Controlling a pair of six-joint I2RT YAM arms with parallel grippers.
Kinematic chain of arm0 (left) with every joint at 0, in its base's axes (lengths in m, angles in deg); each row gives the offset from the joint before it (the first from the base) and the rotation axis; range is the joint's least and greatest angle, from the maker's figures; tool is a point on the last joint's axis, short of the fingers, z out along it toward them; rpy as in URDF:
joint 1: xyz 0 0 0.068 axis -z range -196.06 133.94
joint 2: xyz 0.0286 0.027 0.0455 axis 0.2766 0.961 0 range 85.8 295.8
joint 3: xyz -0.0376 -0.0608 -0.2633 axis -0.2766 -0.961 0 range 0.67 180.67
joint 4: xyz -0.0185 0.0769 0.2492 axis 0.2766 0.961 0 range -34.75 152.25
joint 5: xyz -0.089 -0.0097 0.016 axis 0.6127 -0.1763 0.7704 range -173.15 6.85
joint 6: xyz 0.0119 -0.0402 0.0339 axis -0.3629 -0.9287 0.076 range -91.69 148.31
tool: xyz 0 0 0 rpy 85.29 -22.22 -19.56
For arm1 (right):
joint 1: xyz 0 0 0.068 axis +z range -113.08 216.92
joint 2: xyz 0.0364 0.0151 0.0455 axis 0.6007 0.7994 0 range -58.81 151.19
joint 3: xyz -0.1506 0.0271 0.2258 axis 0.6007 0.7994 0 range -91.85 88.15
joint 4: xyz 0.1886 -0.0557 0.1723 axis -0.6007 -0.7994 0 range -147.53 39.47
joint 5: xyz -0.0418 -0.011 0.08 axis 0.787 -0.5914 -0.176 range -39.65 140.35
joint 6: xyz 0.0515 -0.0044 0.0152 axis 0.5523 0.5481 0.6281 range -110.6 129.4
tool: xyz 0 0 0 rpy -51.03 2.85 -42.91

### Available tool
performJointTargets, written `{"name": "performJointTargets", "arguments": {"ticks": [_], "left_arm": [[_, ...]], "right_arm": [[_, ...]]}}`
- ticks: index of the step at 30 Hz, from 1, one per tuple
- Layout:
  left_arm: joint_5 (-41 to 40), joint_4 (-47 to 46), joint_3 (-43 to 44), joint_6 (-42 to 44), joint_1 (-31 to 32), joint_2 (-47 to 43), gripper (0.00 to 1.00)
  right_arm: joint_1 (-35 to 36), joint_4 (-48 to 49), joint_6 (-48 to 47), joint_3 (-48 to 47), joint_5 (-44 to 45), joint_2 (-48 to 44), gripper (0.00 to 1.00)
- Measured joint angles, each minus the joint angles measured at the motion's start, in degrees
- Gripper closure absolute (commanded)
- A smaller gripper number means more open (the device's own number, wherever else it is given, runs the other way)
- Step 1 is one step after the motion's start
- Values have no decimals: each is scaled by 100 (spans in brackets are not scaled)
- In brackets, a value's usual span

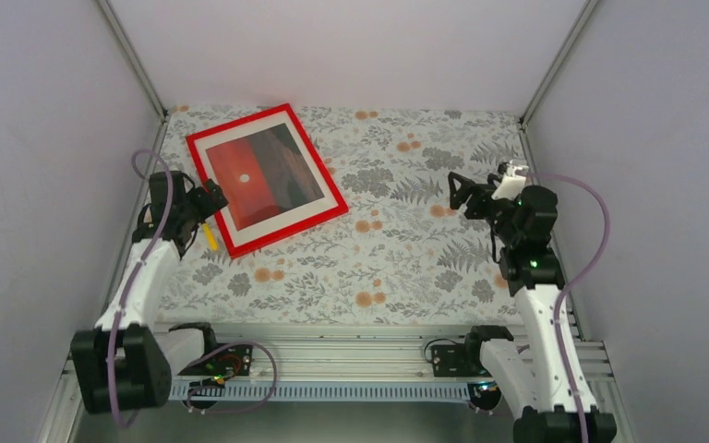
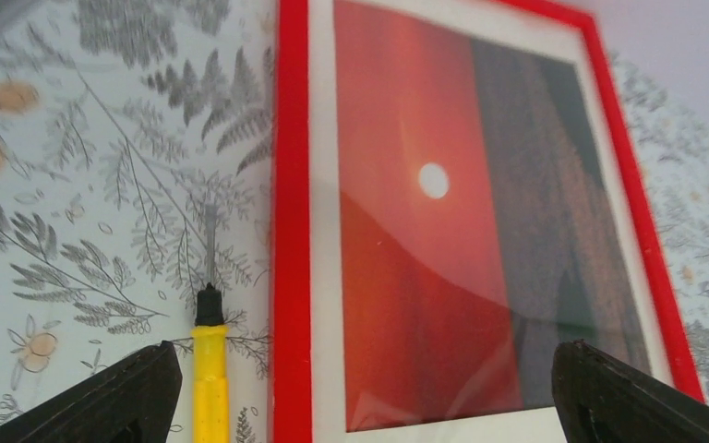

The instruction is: Take the photo out of the frame

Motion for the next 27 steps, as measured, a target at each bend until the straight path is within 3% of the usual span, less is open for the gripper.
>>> {"name": "performJointTargets", "arguments": {"ticks": [8,21,27], "left_arm": [[1139,-227,297,162,-651,1880,0],[938,-186,1602,592,-678,3407,1],[868,-181,1941,688,-678,4015,1]], "right_arm": [[431,229,42,-144,-608,1401,0],[1698,907,-116,-1029,-846,4197,1],[2098,1029,-203,-2004,-1014,5663,0]]}}
